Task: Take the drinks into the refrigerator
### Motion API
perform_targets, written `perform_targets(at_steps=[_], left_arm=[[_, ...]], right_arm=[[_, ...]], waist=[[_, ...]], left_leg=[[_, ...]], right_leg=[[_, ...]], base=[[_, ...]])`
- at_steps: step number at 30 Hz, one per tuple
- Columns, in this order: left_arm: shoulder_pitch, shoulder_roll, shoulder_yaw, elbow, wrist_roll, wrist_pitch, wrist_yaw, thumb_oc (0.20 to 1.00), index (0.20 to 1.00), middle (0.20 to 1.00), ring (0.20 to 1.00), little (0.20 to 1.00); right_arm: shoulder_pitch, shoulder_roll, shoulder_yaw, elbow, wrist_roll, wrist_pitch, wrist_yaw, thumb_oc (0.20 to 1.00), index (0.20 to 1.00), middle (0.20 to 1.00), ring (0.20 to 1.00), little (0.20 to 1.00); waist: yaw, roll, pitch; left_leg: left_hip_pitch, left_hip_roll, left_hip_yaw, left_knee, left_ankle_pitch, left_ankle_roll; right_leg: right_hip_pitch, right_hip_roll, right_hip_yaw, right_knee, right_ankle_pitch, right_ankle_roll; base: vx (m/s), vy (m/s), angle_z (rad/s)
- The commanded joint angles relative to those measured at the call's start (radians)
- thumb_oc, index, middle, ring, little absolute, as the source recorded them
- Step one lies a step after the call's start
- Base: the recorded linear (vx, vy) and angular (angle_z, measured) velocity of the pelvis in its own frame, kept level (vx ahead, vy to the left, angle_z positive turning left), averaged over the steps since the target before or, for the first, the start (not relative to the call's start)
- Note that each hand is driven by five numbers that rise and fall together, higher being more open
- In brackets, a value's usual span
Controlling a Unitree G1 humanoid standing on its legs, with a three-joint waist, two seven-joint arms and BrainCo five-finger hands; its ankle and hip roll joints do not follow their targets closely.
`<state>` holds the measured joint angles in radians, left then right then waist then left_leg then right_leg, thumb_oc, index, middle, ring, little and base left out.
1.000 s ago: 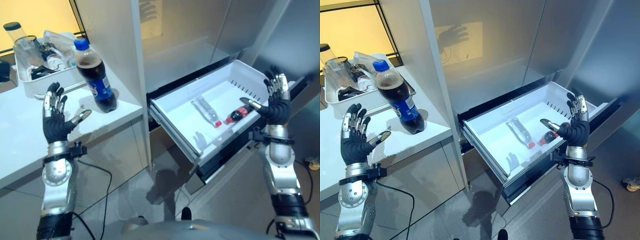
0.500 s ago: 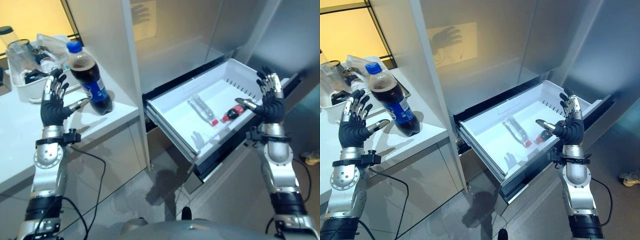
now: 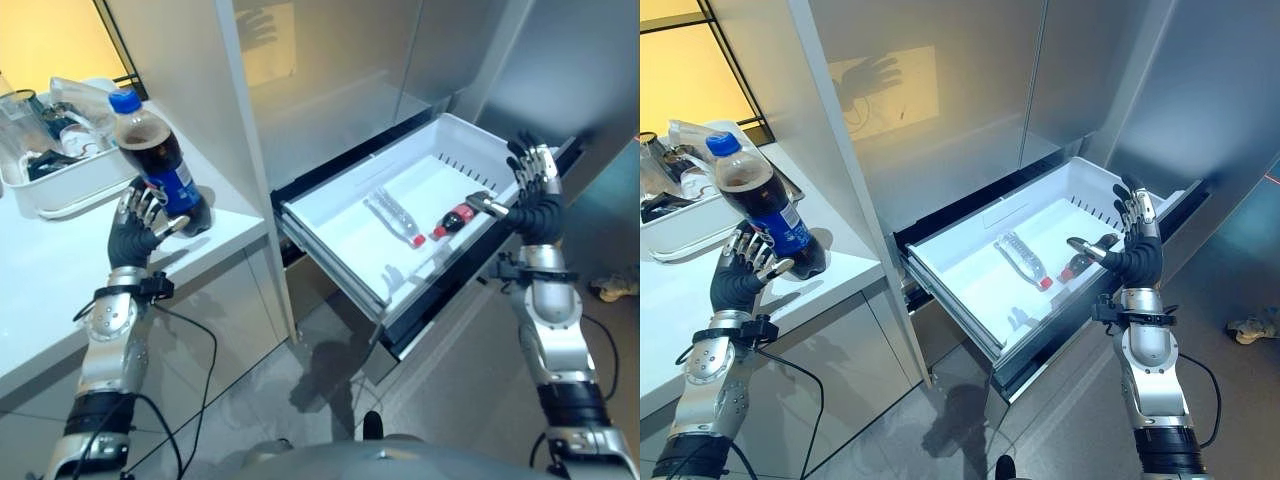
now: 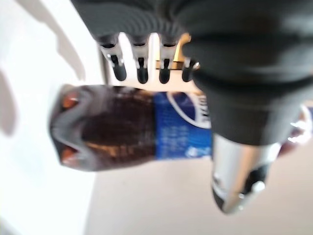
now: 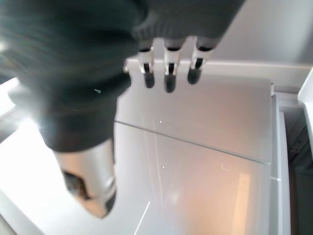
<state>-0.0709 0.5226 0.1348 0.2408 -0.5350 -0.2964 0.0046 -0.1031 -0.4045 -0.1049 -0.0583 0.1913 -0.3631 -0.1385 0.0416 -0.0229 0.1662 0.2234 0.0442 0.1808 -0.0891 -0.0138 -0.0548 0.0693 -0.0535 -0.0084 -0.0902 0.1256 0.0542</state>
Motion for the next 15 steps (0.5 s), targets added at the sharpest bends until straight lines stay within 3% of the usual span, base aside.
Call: perform_targets(at_steps=[1,15], left_arm=[[-0.099,0.020,-0.023,0.042,-0.024,-0.031,0.000,1.000,1.000,1.000,1.000,1.000],[-0.104,-0.001,-0.035,0.035,-0.028,-0.024,-0.015,1.000,1.000,1.000,1.000,1.000]], right_arm=[[-0.099,-0.029,-0.018,-0.076,0.034,-0.032,0.006,1.000,1.000,1.000,1.000,1.000],[-0.071,-0.026,-0.017,-0.086,0.044,-0.025,0.039,1.000,1.000,1.000,1.000,1.000]], waist=[[0.001,0.005,-0.001],[-0.007,-0.003,-0.005]], left_leg=[[0.013,-0.032,-0.052,0.002,-0.088,0.048],[0.016,-0.027,-0.053,0.002,-0.084,0.043]], right_leg=[[0.008,-0.032,-0.051,0.136,-0.109,0.067],[0.011,-0.027,-0.051,0.135,-0.106,0.063]], base=[[0.00,0.000,0.00],[0.00,0.000,0.00]])
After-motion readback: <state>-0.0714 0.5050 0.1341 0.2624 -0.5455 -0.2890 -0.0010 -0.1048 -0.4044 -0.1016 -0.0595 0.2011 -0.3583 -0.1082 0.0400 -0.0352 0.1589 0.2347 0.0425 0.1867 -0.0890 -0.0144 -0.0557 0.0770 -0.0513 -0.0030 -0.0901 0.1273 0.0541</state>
